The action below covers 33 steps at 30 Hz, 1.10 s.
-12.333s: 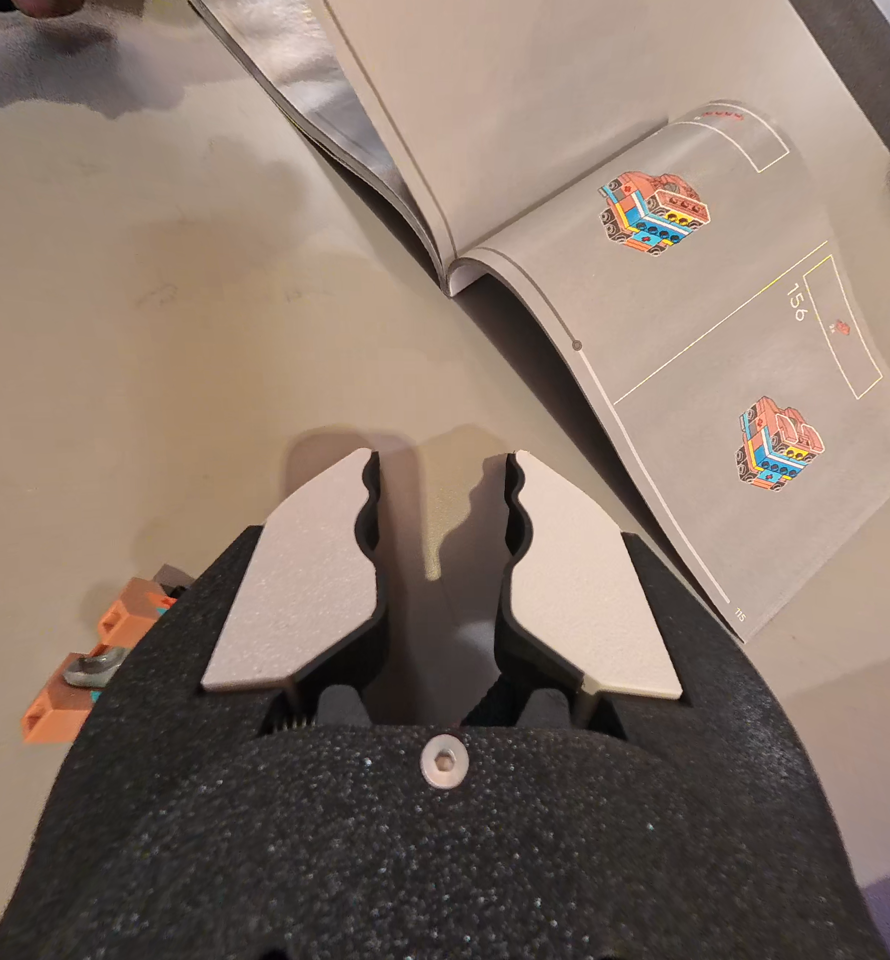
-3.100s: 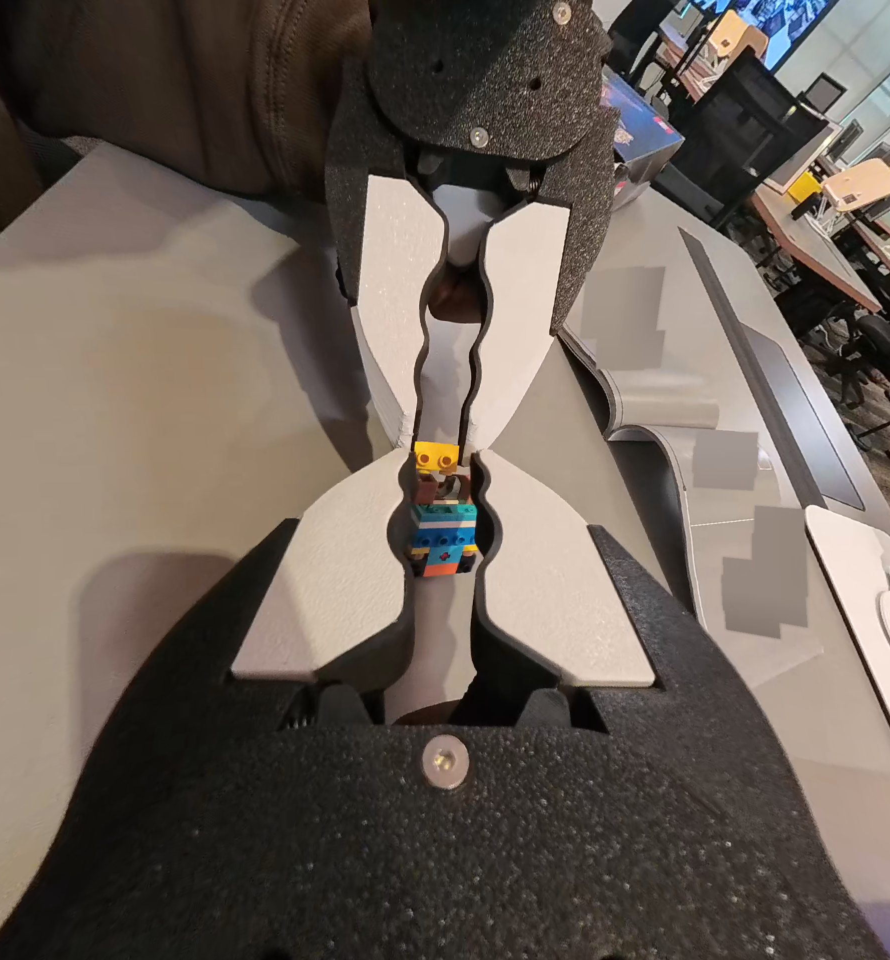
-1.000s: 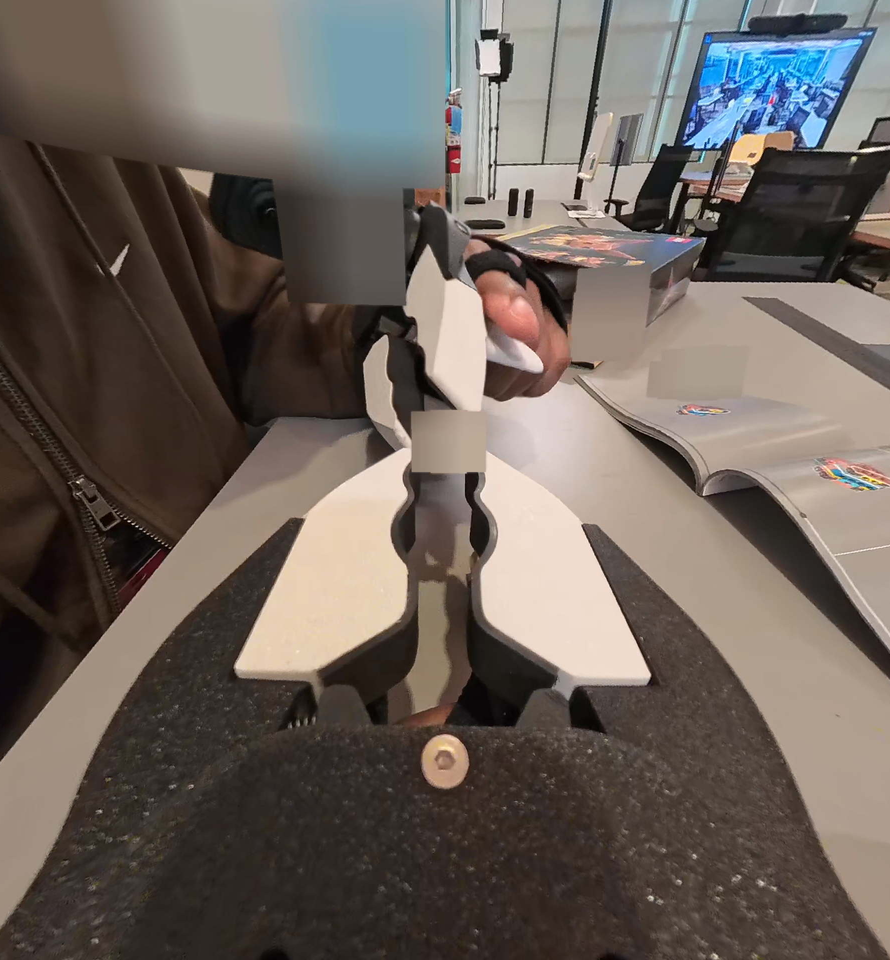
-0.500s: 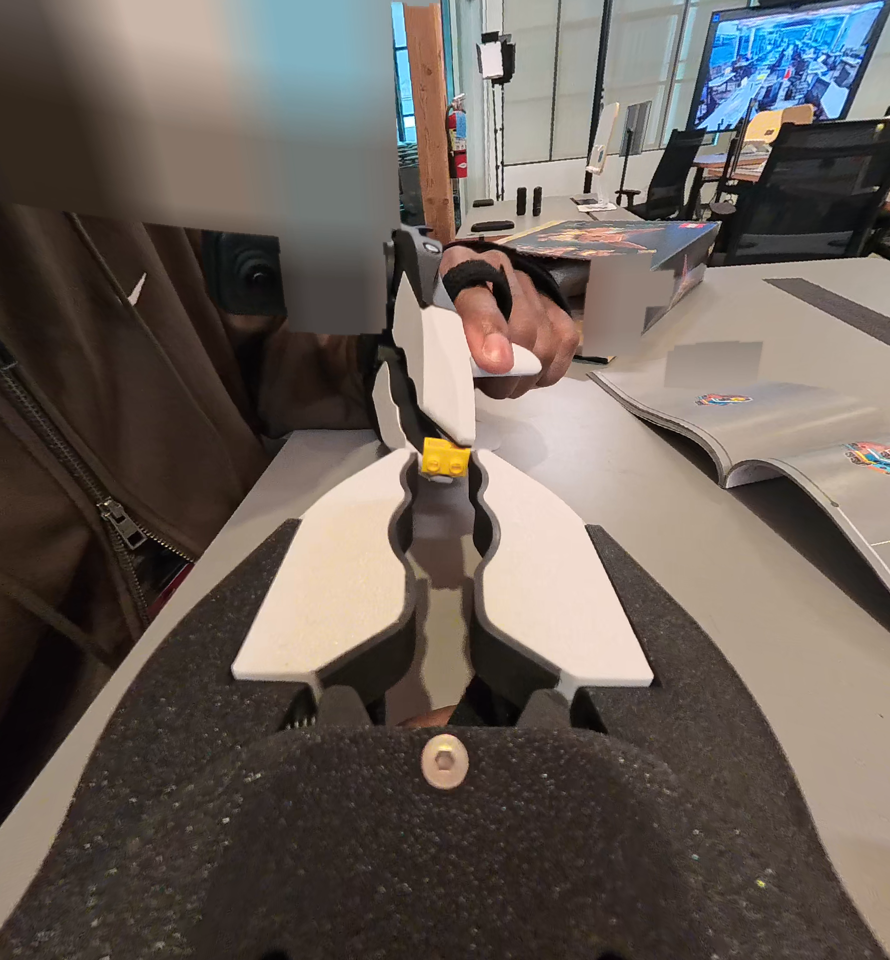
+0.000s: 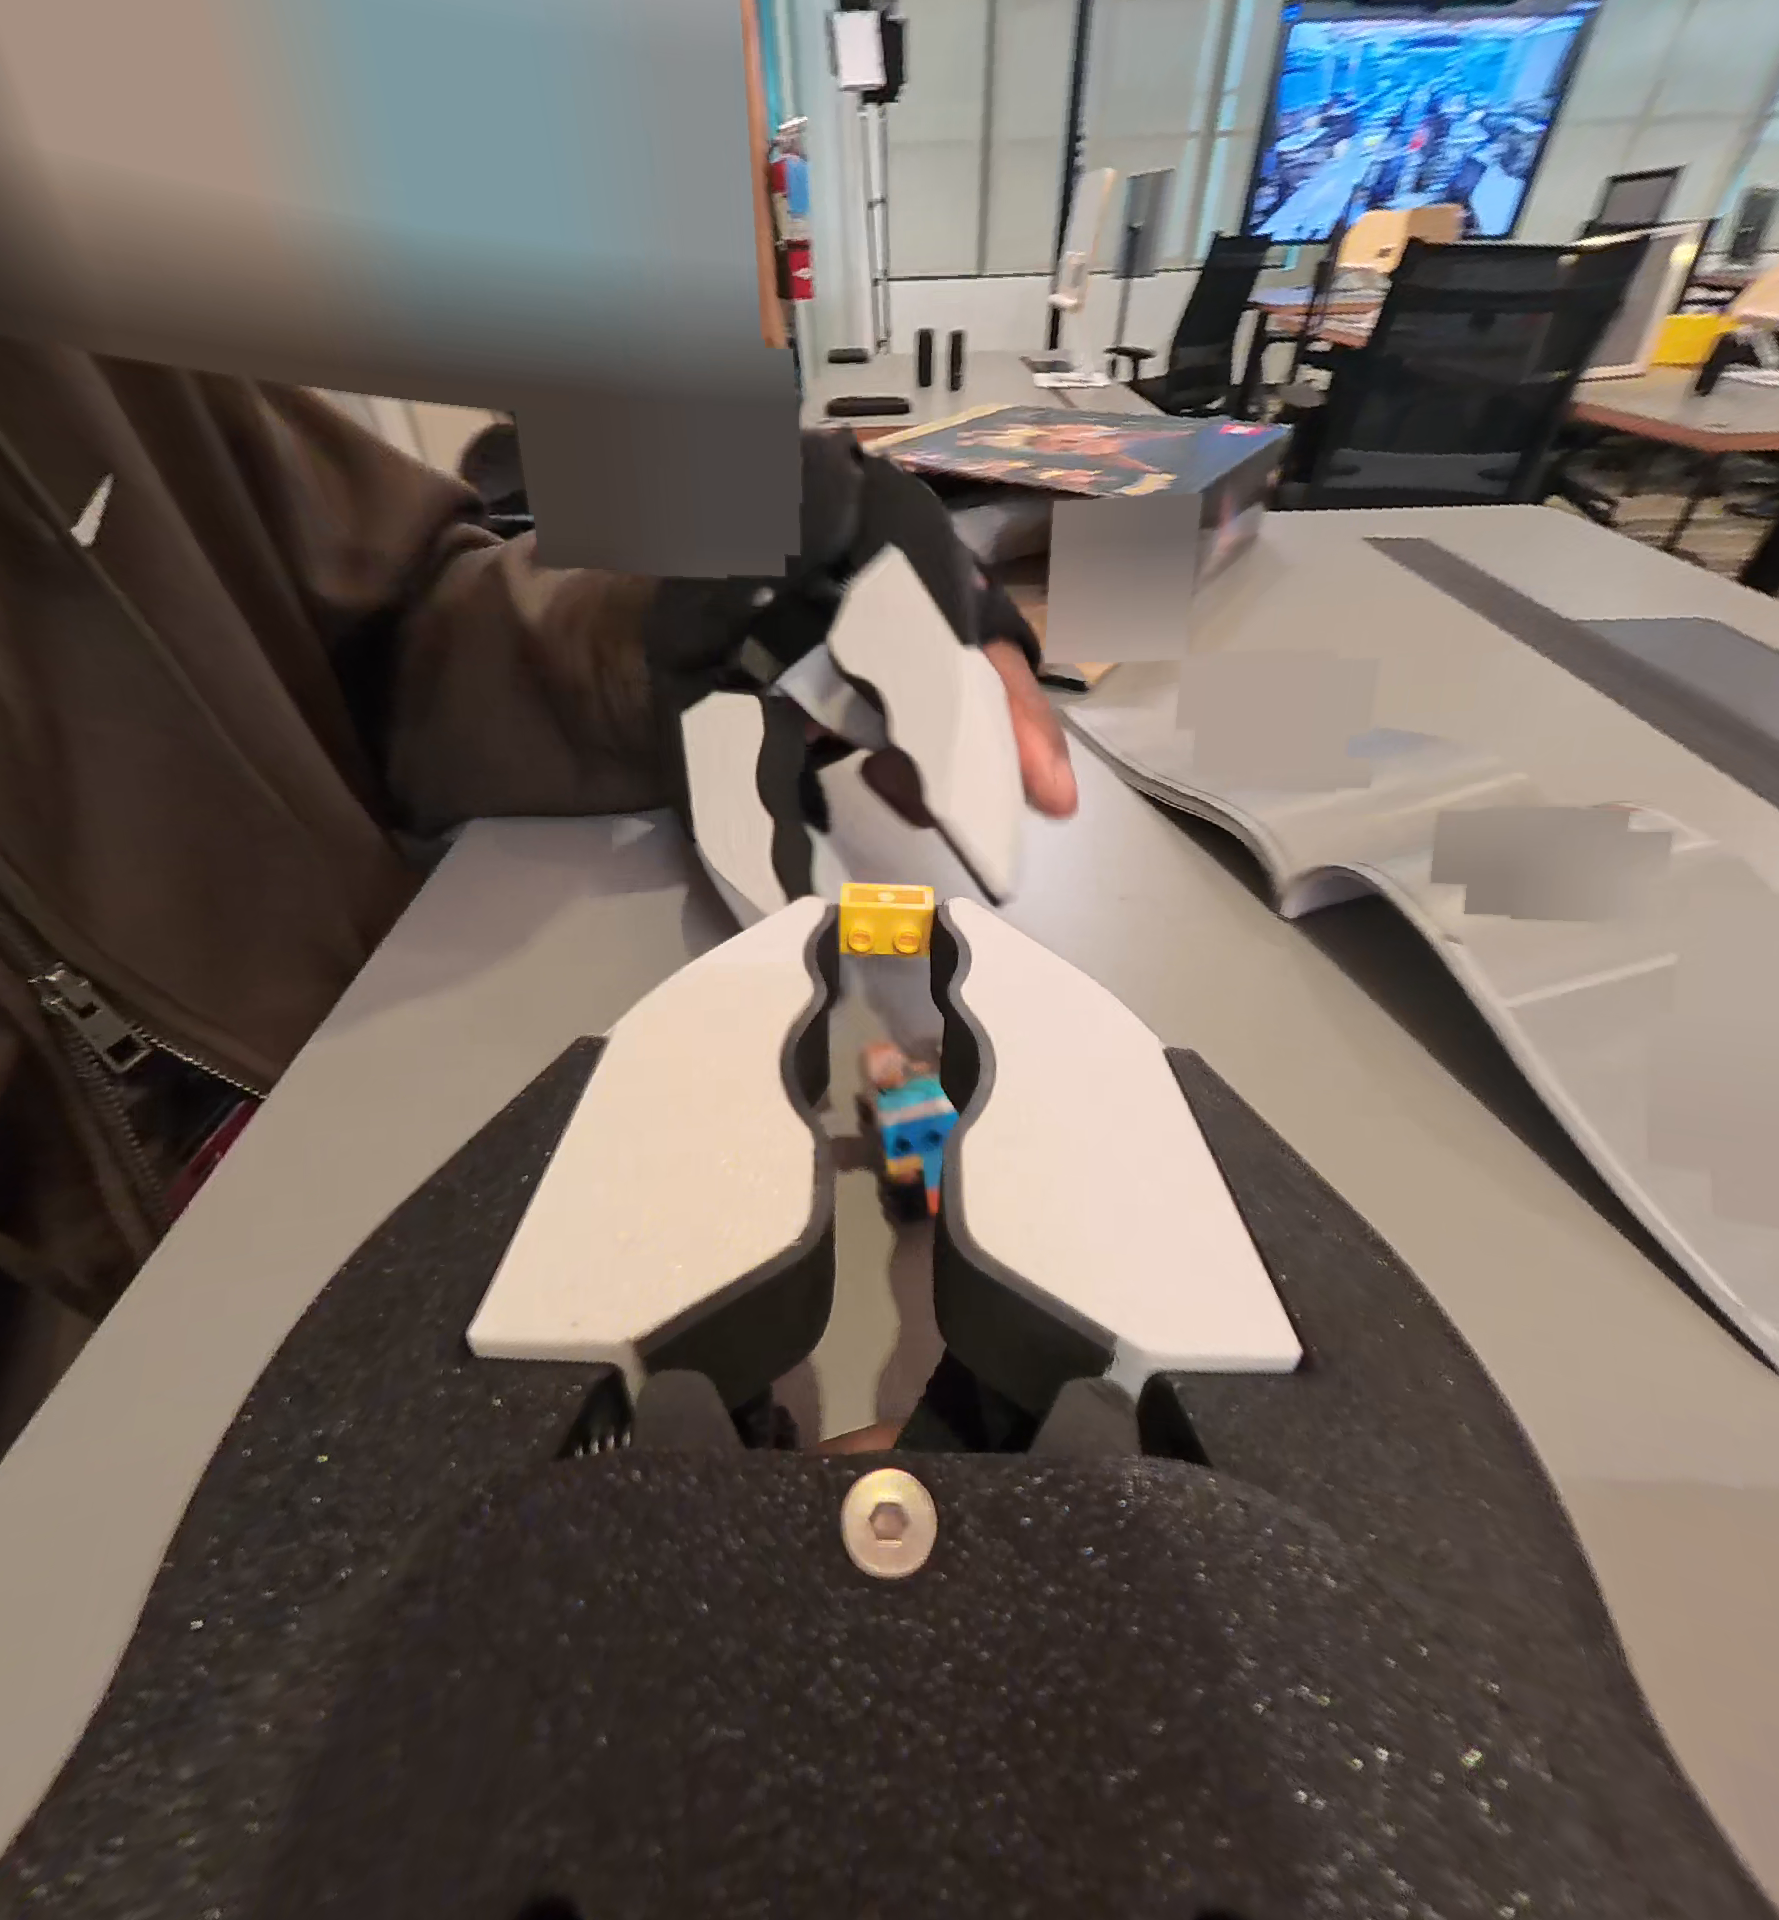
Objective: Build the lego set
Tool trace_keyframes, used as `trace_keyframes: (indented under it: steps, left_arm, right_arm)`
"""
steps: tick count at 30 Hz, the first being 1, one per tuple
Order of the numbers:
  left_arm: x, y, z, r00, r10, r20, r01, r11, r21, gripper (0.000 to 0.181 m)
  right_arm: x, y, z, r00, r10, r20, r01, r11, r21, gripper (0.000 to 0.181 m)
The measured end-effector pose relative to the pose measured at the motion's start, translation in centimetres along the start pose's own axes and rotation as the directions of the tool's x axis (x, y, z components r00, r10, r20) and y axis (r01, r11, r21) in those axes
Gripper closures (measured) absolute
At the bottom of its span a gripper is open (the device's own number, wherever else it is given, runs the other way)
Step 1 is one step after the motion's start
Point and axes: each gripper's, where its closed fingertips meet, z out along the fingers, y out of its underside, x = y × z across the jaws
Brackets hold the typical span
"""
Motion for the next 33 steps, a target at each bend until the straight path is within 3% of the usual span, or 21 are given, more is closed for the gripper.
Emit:
trace_keyframes:
  steps: [4, 10, 13, 33]
  left_arm:
    - [0.8, 2.4, 0.7, 0.97, -0.228, -0.085, 0.217, 0.969, -0.122, 0.127]
    - [2.7, 5.1, 1.6, 0.948, -0.292, -0.13, 0.244, 0.924, -0.293, 0.127]
    - [2.5, 4.8, 2.1, 0.951, -0.29, -0.105, 0.25, 0.925, -0.287, 0.139]
    - [3.5, 2.4, 2.3, 0.944, -0.27, -0.189, 0.238, 0.956, -0.173, 0.142]
  right_arm:
    - [0.8, 0.9, -0.8, 0.999, -0.011, -0.034, 0.01, 0.999, -0.036, 0.165]
    - [0.6, 2.0, -0.4, 0.998, -0.046, -0.034, 0.042, 0.994, -0.098, 0.165]
    - [0.4, 2.7, 0.0, 0.998, -0.064, -0.021, 0.061, 0.989, -0.136, 0.165]
    - [-1.4, 4.5, 1.6, 0.989, -0.109, 0.096, 0.13, 0.961, -0.243, 0.165]
